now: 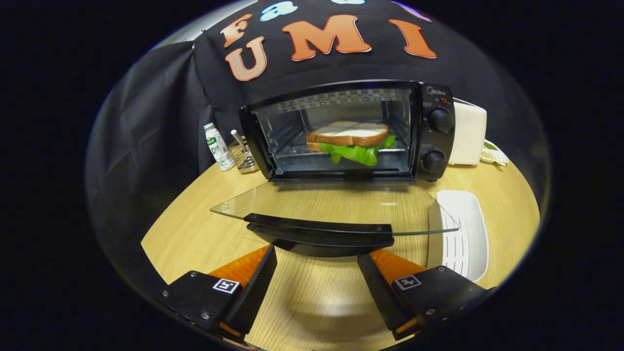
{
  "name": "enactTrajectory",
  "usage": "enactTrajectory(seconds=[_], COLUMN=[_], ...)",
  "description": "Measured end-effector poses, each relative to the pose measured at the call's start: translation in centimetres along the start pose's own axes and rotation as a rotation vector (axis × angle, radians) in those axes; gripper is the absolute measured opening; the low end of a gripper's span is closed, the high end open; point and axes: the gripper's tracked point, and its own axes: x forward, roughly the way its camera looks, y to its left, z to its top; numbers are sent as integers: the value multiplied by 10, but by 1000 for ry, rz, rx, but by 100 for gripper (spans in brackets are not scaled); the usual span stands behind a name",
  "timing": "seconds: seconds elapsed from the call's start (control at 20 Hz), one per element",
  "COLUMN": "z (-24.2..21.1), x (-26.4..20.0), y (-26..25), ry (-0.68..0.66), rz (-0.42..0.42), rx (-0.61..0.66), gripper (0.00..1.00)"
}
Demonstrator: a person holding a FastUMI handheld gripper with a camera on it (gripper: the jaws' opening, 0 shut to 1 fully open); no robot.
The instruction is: Open the toaster oven, put the food inside, and close the toaster oven door.
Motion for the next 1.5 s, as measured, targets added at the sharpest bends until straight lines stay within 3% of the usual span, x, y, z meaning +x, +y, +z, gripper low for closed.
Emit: enactTrajectory(seconds=[0.55, 0.75, 1.15, 1.5], z=[83, 114, 161, 192], x=[0, 3, 10, -30], y=[-5, 1, -11, 5], ry=[-163, -214, -340, -500], rz=[-56, -22, -94, -79], rx=[44, 112, 67, -54], gripper=[99, 98, 98, 98])
